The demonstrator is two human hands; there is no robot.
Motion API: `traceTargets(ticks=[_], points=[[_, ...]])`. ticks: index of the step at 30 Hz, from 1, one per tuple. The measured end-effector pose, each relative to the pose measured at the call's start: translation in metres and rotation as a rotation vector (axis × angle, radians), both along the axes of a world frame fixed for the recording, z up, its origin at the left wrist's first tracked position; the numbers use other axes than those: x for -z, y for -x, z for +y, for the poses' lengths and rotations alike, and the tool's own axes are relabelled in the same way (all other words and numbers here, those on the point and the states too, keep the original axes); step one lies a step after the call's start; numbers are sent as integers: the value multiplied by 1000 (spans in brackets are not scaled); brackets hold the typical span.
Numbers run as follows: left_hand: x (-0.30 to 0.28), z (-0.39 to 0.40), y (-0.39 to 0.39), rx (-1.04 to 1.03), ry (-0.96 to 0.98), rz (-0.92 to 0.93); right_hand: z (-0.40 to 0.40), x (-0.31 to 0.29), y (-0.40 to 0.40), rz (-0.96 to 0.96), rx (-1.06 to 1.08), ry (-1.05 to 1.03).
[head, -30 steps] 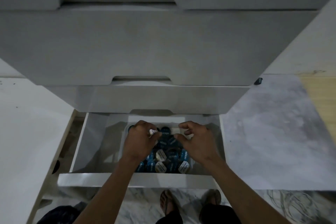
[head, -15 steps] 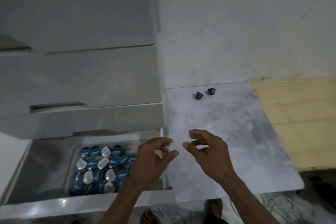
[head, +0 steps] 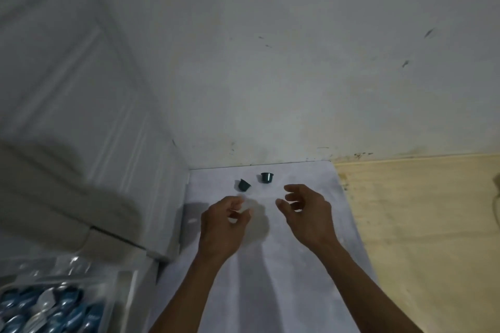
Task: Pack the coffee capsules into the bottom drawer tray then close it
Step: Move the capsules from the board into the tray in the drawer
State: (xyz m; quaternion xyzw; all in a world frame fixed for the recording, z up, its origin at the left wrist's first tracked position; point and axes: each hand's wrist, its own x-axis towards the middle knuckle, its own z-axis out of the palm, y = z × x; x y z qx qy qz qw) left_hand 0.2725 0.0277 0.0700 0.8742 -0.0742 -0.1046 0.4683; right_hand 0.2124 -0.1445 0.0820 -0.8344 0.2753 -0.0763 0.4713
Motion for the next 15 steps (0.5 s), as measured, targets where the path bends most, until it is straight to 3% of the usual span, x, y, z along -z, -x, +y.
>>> traceTargets(ticks=[8,15], points=[[75,-26,-72,59,-194,-72,-11,70,-99,141,20,-3],[109,-40,-86,172,-259,-142,-7,118,-121,161,-7,140]])
